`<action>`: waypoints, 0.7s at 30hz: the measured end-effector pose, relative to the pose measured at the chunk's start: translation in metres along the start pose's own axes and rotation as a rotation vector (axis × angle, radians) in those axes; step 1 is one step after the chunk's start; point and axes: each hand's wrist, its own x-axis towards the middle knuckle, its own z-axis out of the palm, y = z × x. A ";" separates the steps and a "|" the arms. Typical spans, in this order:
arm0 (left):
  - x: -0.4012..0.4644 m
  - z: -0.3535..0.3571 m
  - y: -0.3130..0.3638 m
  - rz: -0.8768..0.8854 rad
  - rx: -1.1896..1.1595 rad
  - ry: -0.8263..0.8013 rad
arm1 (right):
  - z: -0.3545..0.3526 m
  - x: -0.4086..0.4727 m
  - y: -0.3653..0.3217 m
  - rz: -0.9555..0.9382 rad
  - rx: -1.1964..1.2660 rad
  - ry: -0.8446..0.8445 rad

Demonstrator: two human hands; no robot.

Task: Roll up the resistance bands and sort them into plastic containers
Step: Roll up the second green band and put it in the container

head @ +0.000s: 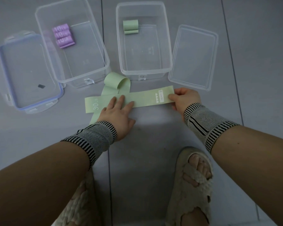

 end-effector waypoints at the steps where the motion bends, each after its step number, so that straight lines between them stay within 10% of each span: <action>1: 0.000 0.000 0.000 0.000 -0.001 -0.009 | -0.001 -0.001 0.000 -0.029 -0.071 0.045; 10: -0.002 -0.018 0.024 0.252 -0.258 0.334 | 0.011 -0.031 -0.027 -0.001 0.215 -0.168; 21: -0.013 -0.060 0.026 0.068 -0.542 0.557 | 0.026 -0.065 -0.081 0.075 0.417 -0.368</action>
